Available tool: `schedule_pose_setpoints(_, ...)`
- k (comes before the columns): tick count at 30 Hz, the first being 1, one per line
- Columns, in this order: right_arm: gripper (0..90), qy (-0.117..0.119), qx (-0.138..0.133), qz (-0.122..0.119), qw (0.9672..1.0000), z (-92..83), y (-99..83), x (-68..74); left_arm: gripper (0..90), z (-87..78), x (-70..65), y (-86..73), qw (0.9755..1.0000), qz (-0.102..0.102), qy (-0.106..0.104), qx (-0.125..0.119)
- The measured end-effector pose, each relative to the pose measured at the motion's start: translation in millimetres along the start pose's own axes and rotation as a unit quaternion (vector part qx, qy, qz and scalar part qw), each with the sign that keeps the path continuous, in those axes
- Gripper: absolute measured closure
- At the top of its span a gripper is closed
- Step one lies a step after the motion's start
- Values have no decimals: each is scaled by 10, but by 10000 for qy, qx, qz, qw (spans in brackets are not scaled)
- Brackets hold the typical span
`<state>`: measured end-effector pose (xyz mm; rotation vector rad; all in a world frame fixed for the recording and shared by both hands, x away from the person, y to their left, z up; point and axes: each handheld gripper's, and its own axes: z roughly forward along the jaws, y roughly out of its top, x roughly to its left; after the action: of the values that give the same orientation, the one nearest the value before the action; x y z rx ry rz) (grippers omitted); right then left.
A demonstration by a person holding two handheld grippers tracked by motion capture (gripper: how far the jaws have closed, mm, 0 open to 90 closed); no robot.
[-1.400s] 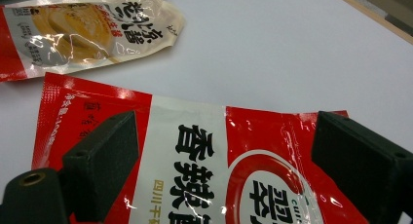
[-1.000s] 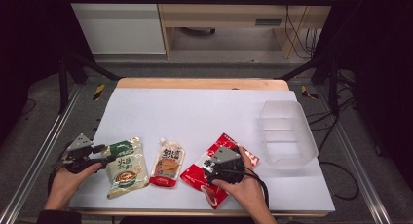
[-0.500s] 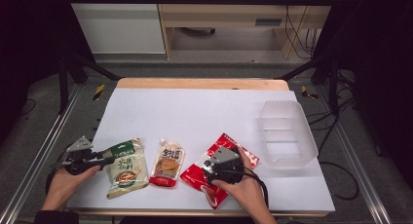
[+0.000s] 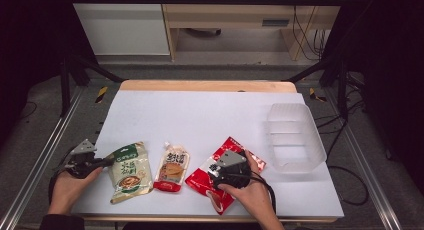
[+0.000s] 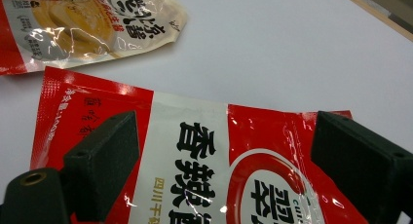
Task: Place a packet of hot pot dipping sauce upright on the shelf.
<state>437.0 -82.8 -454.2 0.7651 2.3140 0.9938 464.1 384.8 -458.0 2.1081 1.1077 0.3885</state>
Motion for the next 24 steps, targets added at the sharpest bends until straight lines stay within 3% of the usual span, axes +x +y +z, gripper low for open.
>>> schedule_pose_setpoints(4, 112, -8, 4, 9, 10000, -9, -1, -4, 900, -188, -11, 34, 9995, -36, 2, -301)
schedule_pose_setpoints(7, 107, 50, 44, 8, 10000, -7, -2, -3, 900, -417, -101, 127, 9987, 111, -50, -496)
schedule_pose_setpoints(8, 106, 66, 52, 10, 10000, -8, -2, -2, 900, -417, -101, 127, 9987, 111, -50, -496)
schedule_pose_setpoints(10, 106, 81, 55, -7, 10000, -7, -5, -5, 900, -616, -182, 208, 9971, 228, -149, -704)
schedule_pose_setpoints(15, 106, 151, 93, 51, 9998, -14, -11, 3, 900, -821, -306, 291, 9953, 396, -212, -858)
schedule_pose_setpoints(19, 108, 248, 77, 101, 9996, -25, -3, 16, 900, -956, -484, 394, 9932, 682, -303, -891)
schedule_pose_setpoints(21, 110, 415, 44, 58, 9991, -42, 34, 38, 900, -1014, -580, 468, 9918, 923, -274, -836)
schedule_pose_setpoints(24, 109, 591, 98, -79, 9982, -44, 104, 57, 900, -1082, -717, 651, 9885, 1205, -53, -908)
